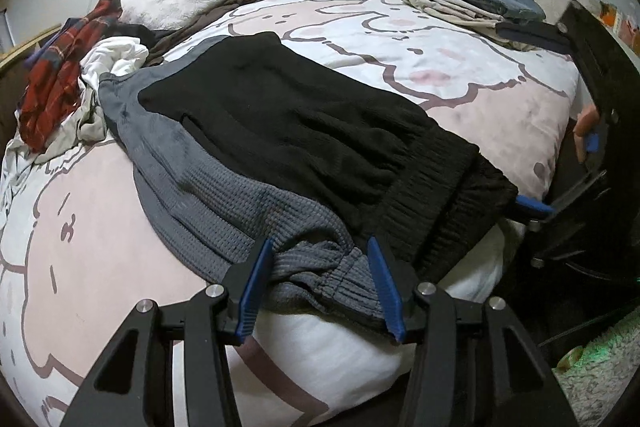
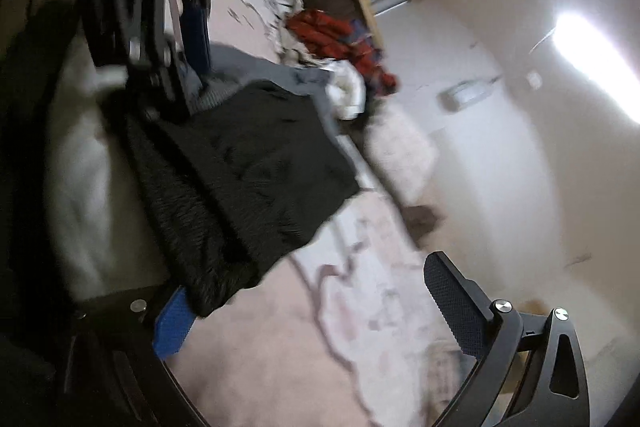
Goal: Fold clothes
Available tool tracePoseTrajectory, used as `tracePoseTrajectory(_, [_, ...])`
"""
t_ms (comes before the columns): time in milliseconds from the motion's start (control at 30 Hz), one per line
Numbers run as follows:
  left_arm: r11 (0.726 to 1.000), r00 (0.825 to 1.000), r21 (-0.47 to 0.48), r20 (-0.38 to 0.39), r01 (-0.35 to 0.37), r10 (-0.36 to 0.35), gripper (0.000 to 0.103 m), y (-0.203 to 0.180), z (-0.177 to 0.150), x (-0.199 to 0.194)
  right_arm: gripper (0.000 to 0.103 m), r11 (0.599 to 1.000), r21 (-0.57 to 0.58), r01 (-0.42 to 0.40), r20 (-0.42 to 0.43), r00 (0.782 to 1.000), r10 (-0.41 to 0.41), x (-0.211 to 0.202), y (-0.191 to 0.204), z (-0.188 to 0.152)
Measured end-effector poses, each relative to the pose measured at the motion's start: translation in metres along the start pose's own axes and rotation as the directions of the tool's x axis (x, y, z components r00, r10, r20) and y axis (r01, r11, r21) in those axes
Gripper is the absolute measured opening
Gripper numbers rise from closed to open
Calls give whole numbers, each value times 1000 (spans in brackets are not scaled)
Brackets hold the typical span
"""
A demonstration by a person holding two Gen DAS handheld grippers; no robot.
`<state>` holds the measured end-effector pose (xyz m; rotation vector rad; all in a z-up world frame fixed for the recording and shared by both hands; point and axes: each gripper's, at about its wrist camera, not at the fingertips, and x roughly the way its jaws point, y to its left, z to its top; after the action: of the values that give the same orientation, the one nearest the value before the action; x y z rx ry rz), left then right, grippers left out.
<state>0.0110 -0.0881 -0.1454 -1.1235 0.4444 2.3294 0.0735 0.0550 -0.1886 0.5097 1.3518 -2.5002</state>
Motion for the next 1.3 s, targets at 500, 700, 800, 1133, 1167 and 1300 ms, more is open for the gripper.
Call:
tracePoseTrajectory(500, [974,988,-214,149,74,-43,50,23,16,-50,103,394,629,-670,207,633,746,25,-117,-45])
tracePoseTrajectory(700, [981,990,-188,144,40,-12,50,21,46,-26,103,64,738,-672,377,489,787,54,-133,-64])
tracePoseTrajectory(800, [987,997,-153,62,-39,49,50,17,42,-1,103,-54,765,-642,417,430,800,74,-128,-73])
tracePoseTrajectory(1133, [953,980,-247,46,-176,193,50,39,6,-5,102,-245,837,-490,439,334,834,111,-106,-77])
tracePoseTrajectory(1167, [952,979,-241,36,-187,201,50,38,4,-3,97,-263,842,-472,444,328,834,113,-106,-76])
tracePoseTrajectory(1300, [953,972,-205,18,-225,233,50,32,-2,7,77,-272,874,-403,402,283,871,123,-92,-65])
